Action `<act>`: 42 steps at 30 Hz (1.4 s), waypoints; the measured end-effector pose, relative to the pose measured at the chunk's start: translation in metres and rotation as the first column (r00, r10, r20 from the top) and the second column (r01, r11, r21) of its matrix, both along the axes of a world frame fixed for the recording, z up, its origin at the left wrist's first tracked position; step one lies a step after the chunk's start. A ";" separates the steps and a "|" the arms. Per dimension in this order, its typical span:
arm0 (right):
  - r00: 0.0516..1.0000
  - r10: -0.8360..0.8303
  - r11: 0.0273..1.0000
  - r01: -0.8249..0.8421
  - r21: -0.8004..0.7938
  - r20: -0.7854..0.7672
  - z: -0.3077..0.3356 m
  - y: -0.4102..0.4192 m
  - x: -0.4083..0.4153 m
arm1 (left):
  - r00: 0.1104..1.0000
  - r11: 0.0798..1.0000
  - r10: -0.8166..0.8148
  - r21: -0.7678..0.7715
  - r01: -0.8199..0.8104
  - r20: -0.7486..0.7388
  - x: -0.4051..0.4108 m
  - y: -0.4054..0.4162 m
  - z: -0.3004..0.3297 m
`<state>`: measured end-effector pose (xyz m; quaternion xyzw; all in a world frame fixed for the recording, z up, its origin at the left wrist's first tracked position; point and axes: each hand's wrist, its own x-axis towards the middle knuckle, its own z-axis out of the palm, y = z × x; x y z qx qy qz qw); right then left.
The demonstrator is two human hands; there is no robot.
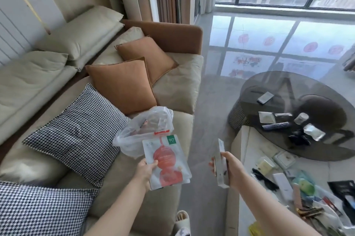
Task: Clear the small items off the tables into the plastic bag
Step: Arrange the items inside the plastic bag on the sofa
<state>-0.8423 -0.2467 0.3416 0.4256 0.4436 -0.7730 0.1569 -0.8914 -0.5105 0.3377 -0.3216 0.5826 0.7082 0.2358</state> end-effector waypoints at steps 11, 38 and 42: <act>0.989 0.135 0.991 -0.136 0.014 0.055 -0.016 0.025 -0.140 | 0.989 0.988 0.147 -0.040 -0.147 0.012 -0.095 0.022 -0.014; 0.684 0.676 0.707 -0.707 0.024 0.275 -0.092 -0.060 -0.380 | 0.757 0.780 0.625 -0.171 -0.601 0.191 -0.216 -0.010 -0.094; 0.616 0.730 0.624 -0.777 0.077 0.295 -0.113 -0.093 -0.394 | 0.749 0.791 0.612 -0.186 -0.583 0.252 -0.240 -0.032 -0.123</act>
